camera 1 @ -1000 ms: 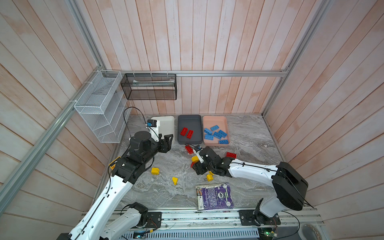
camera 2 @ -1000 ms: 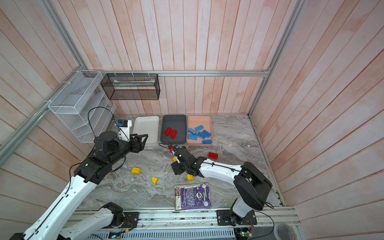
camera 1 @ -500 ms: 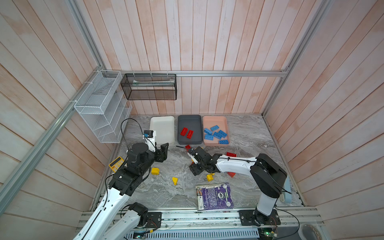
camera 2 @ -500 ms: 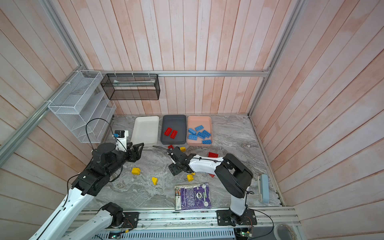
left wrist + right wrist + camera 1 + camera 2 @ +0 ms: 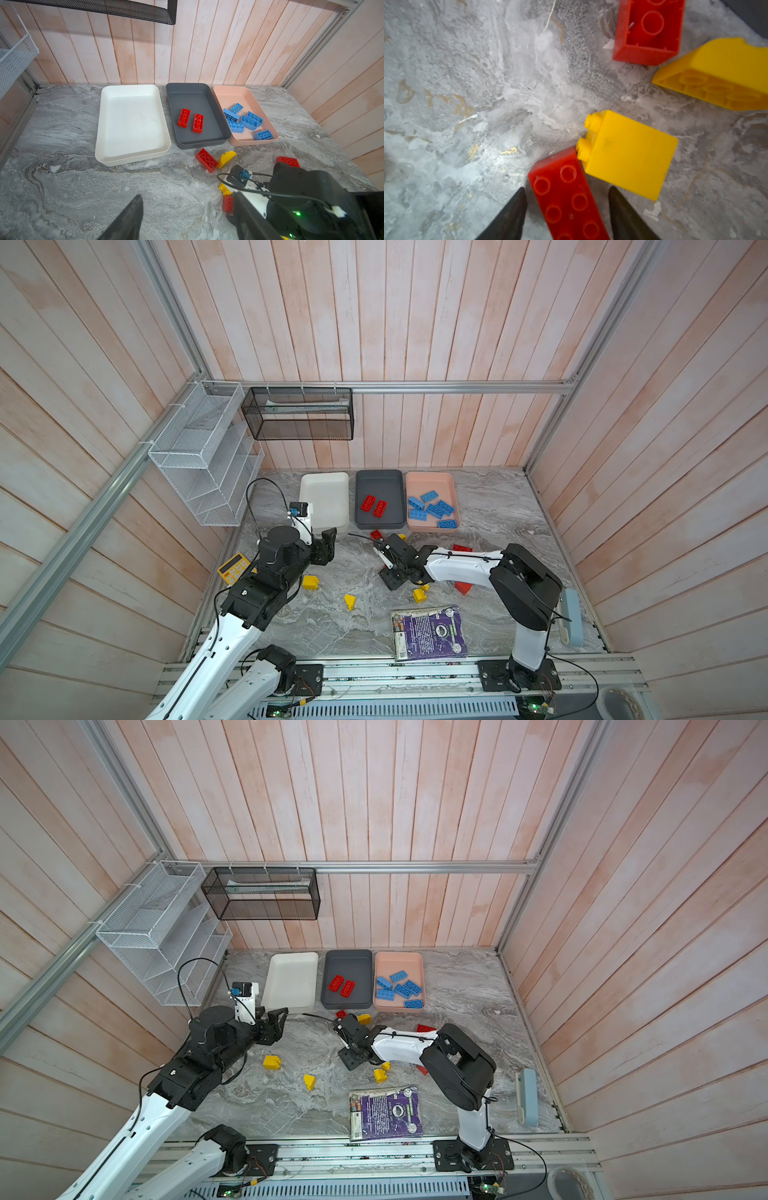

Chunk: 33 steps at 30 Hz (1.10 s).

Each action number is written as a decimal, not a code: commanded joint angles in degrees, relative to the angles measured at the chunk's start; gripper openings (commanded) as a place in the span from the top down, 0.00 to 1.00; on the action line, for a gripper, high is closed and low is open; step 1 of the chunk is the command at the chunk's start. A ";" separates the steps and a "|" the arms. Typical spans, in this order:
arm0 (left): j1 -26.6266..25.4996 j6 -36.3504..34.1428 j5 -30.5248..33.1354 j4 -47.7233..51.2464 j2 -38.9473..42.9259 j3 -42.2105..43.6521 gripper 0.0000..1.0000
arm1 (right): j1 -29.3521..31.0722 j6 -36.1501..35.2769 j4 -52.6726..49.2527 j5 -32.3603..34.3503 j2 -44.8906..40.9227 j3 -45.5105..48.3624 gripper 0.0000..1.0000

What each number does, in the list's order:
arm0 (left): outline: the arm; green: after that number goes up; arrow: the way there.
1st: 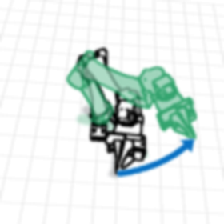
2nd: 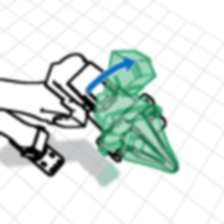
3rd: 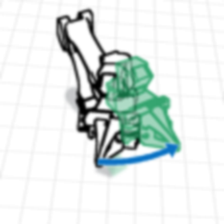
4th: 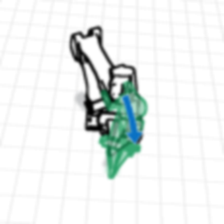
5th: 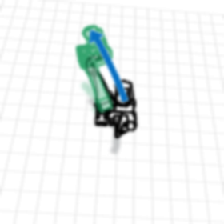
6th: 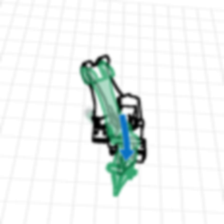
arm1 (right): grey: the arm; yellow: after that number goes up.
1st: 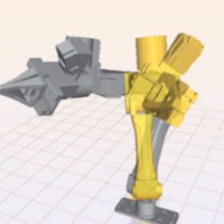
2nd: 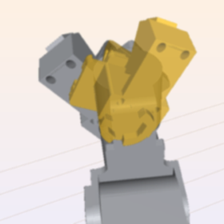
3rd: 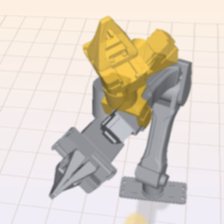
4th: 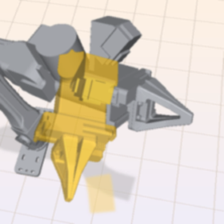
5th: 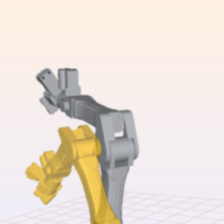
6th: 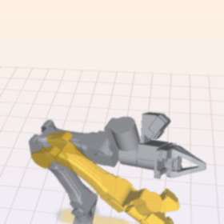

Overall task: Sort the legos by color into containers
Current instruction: 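Close the right gripper on the red brick beside the yellow brick, then carry the red brick into the dark grey tray and open the right gripper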

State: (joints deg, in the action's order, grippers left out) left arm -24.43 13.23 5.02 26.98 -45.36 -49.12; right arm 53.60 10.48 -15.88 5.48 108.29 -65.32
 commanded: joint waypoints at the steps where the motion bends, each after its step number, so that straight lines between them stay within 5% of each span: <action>1: 0.08 -0.34 1.40 -1.14 0.28 0.87 0.30 | 0.28 0.14 -2.77 2.27 0.71 -0.12 0.51; 14: 0.19 -0.18 2.46 -0.96 0.47 1.15 0.30 | 0.54 1.06 -4.10 0.54 -1.32 -1.38 0.77; 33: 0.18 0.41 10.45 -2.75 8.42 2.54 0.30 | -2.20 2.86 -6.93 -8.34 -3.97 -11.47 0.78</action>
State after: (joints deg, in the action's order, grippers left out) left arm -24.43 13.32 12.51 25.93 -38.46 -47.59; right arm 52.73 12.32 -21.23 -0.32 103.98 -74.28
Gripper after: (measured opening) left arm 0.696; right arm 0.343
